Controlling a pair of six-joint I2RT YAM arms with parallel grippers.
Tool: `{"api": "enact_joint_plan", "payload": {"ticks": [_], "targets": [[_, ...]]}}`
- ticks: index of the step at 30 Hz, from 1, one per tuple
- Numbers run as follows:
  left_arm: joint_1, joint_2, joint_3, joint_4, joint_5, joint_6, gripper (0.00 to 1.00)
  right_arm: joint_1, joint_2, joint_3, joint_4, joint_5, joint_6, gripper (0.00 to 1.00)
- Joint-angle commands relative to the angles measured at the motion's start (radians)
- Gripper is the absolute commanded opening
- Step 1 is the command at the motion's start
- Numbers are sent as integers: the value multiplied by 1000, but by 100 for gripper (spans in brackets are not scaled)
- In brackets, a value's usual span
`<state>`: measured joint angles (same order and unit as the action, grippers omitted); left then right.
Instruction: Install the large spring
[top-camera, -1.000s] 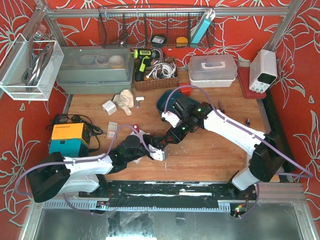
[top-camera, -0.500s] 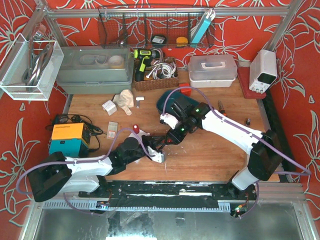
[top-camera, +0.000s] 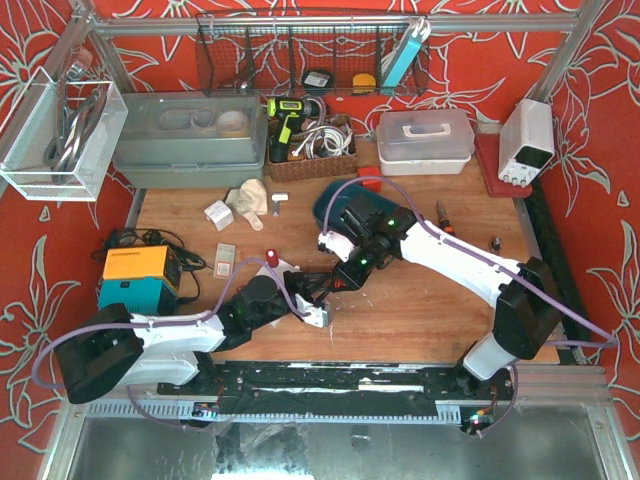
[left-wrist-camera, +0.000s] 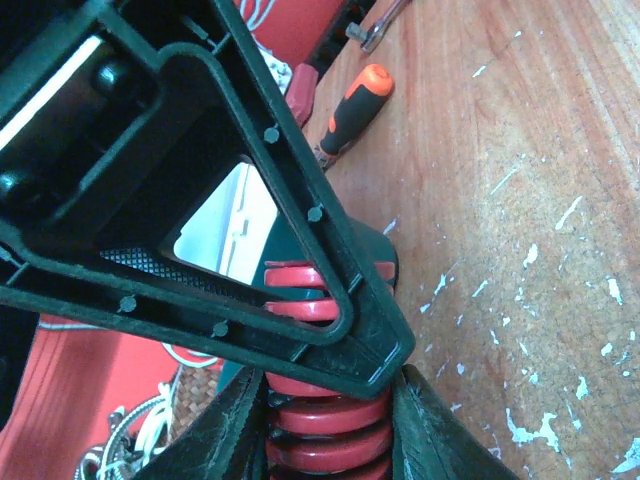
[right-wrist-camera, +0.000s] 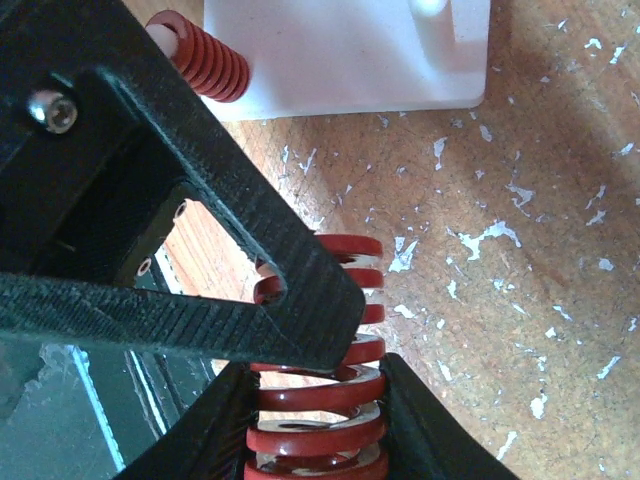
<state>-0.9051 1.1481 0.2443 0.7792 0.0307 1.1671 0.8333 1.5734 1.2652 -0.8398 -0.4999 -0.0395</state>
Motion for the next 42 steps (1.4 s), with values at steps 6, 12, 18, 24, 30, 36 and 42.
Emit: {"api": "enact_joint_plan", "payload": {"ticks": [6,12,18,24,30,36,42], "targets": [[-5,-31,8,91,-106,-176,66,-9,-115,-90,125,82,15,0],[-3,-198,15,-29,-189,-588,100,-18,-254,-240,465,217,23,0],[9,-405,79,-259,-384,-1318,100,-3,-417,-509,958,281,-79,0],[107,-410,260,-596,-250,-1838,100,18,-449,-673,1309,321,-123,0],[121,-271,377,-641,-30,-1922,83,67,-407,-698,1431,345,-161,0],[132,-230,415,-674,-7,-1923,74,93,-425,-721,1442,341,-216,0],[164,-203,392,-572,120,-1996,62,108,-428,-731,1438,330,-250,0]]}}
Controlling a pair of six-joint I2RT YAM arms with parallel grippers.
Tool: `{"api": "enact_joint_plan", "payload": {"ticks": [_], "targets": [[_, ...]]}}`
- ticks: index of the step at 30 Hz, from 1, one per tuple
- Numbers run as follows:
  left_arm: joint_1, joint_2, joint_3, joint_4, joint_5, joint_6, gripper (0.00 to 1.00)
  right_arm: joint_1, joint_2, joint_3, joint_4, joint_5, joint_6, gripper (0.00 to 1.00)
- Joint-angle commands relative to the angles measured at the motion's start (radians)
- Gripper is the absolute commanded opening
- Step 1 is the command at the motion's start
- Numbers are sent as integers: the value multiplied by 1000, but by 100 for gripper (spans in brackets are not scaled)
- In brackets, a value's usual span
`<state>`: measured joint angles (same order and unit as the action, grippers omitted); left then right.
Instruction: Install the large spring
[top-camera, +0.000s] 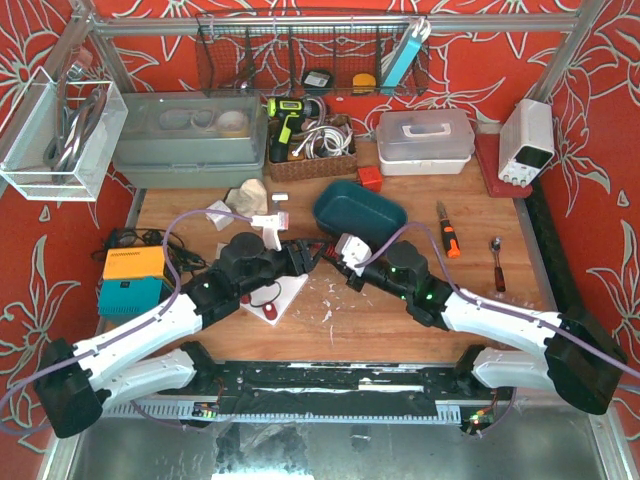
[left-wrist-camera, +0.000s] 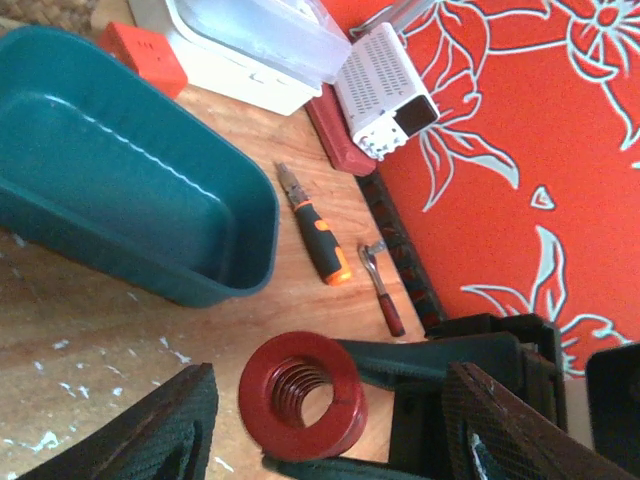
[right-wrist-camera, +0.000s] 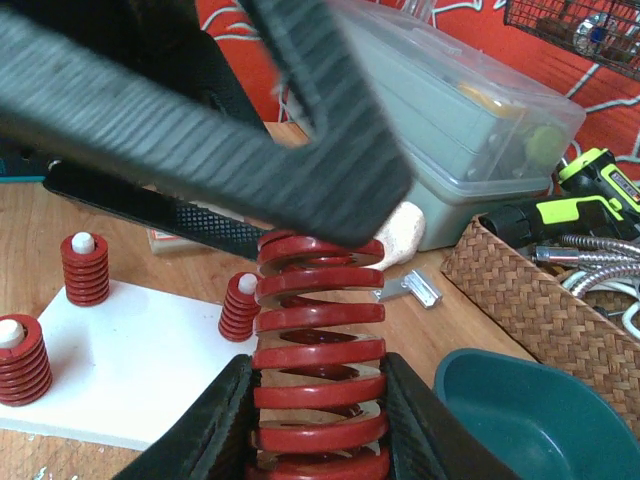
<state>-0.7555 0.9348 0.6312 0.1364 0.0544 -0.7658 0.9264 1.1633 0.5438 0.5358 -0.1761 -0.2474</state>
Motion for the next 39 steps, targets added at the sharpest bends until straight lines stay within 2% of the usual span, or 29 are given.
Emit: {"api": "enact_joint_plan", "payload": {"ticks": [1,11,15,18,20,22,23,25,27,30,34,39], "targets": [[16,16,9,76,108,-68,59,18,-20,-12,62,12,-45,0],[25,47,5,89,163,-94,48,22,-22,-18,54,24,-57,0],[35,47,-11,127,165,-107,34,24,-13,-21,44,11,-68,0],[45,47,-20,138,178,-108,11,25,0,-21,36,9,-67,0],[50,47,-25,134,184,-91,1,27,4,-18,22,14,-62,13],[54,43,-21,96,164,-59,0,28,4,-12,-2,36,-39,38],[54,37,-16,61,138,-36,0,27,-2,-6,-29,52,-21,55],[54,22,-8,-25,54,21,0,28,-31,5,-113,93,46,80],[53,5,-11,-105,-56,69,0,28,-92,-2,-194,147,134,97],[39,0,-37,-148,-207,122,0,26,-224,-43,-264,255,236,99],[18,39,-51,-142,-362,176,0,24,-383,-89,-327,383,254,99],[-24,130,-26,-145,-461,215,0,19,-474,-159,-303,515,243,99]]}}
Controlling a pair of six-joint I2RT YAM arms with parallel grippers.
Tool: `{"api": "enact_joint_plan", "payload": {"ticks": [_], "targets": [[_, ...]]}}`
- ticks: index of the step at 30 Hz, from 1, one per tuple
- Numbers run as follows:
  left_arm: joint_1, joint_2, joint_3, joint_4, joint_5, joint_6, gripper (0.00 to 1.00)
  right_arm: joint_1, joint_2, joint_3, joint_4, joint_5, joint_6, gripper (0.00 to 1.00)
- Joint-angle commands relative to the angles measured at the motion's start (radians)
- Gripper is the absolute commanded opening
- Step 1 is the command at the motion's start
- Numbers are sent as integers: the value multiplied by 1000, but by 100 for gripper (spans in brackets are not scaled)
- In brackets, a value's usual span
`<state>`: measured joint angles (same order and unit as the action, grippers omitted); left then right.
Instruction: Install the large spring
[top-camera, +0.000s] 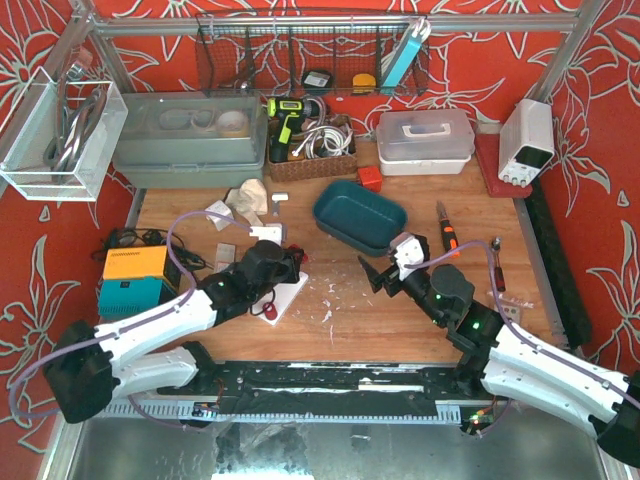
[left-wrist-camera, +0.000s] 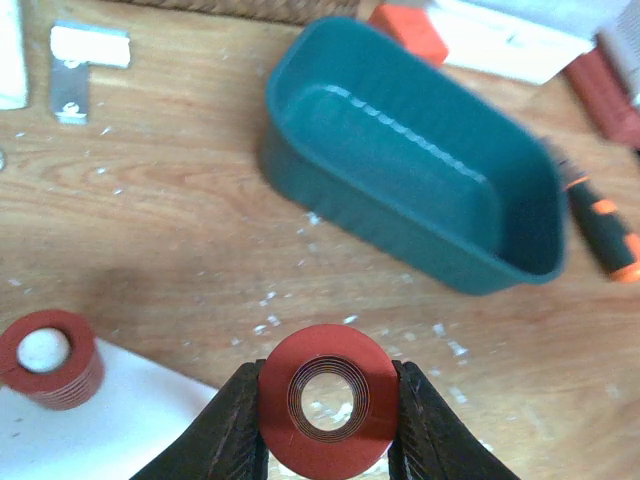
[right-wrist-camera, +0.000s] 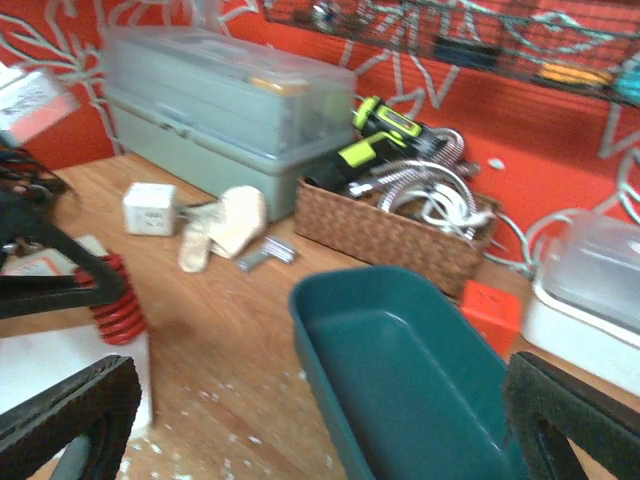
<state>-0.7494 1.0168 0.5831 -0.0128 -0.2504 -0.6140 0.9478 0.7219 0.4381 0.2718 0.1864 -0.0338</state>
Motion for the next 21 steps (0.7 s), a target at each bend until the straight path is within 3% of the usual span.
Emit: {"api": "enact_joint_plan", "payload": {"ticks": [1,21], "targets": [[-40,57,25,4,-172,70,0,-4,-39,-62,-27,151,26,99],[-57,117,28,-35,-140,72,0,-10,-47,-71,-31,163,18,99]]}}
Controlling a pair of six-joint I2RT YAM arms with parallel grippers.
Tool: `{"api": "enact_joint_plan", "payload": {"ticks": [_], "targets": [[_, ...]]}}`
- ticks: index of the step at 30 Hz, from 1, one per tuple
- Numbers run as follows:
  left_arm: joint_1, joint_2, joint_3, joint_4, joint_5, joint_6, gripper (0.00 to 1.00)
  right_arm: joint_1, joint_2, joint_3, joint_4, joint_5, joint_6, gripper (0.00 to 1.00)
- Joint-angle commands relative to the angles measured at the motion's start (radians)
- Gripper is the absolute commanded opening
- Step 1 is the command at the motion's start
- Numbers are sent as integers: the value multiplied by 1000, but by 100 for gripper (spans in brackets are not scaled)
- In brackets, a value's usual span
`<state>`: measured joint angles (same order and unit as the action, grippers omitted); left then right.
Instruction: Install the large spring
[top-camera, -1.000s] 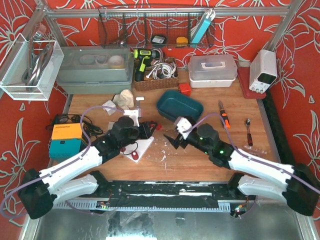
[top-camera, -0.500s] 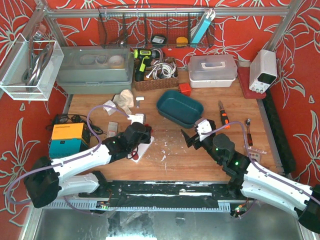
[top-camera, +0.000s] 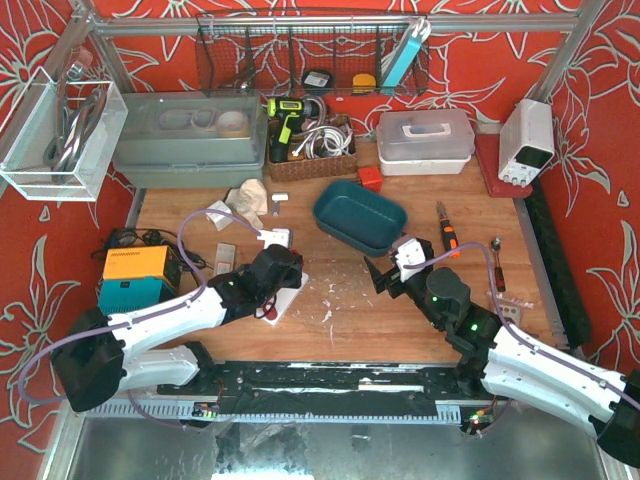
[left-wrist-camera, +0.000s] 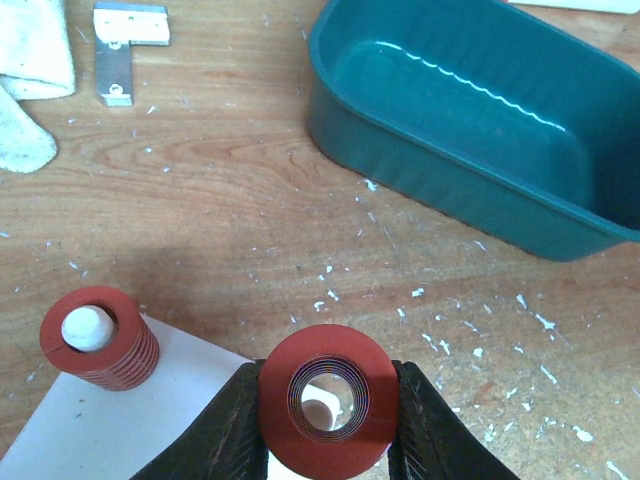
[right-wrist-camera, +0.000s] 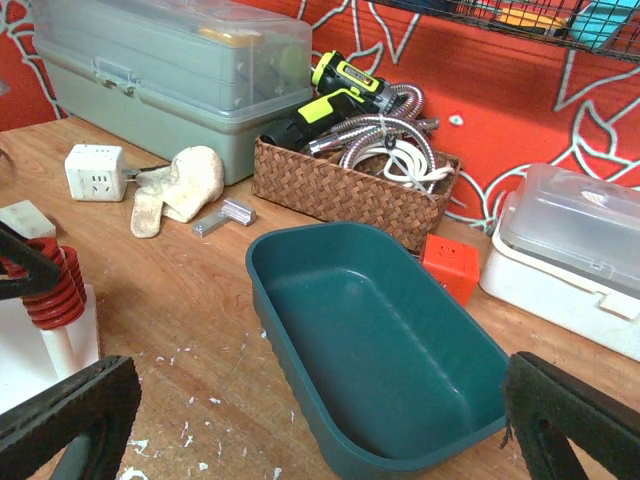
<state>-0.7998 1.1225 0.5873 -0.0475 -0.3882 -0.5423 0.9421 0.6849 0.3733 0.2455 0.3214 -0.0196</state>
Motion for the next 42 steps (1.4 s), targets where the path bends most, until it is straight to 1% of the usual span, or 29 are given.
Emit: {"api": "enact_joint_plan", "payload": {"ticks": [1,9,15,23,26,29,30,32,33,34,36,39,42], "targets": [[-7,16,21,-7,-5,0,0,-4,-9,-8,-4,29,3,99],[-7,42,8,3,-2,9,0,-9,-3,-12,2,37,2,99],[-7,100,6,15,-25,19,27,-11,-2,-11,2,40,2,99],[-7,97,37,22,-10,33,49,-15,-2,5,-21,68,14,99],[-6,57,36,44,-16,51,59,-17,-6,20,-46,157,38,99],[16,4,12,106,-30,79,68,-26,-5,34,-46,233,46,99],[30,-15,-5,148,-28,115,71,-31,0,41,-42,254,42,99],[54,-55,-63,273,-41,232,90,-51,23,59,-28,301,30,99],[76,-75,-91,330,-50,290,97,-74,40,72,-22,313,25,99],[104,-96,-117,398,-58,322,100,-100,64,87,-22,322,20,99],[176,-123,-164,499,-34,406,100,-168,109,109,-11,325,14,99],[279,-160,-212,611,-15,559,100,-290,194,100,91,354,26,99],[380,-142,-247,676,-28,626,100,-379,288,97,147,404,27,99]]}}
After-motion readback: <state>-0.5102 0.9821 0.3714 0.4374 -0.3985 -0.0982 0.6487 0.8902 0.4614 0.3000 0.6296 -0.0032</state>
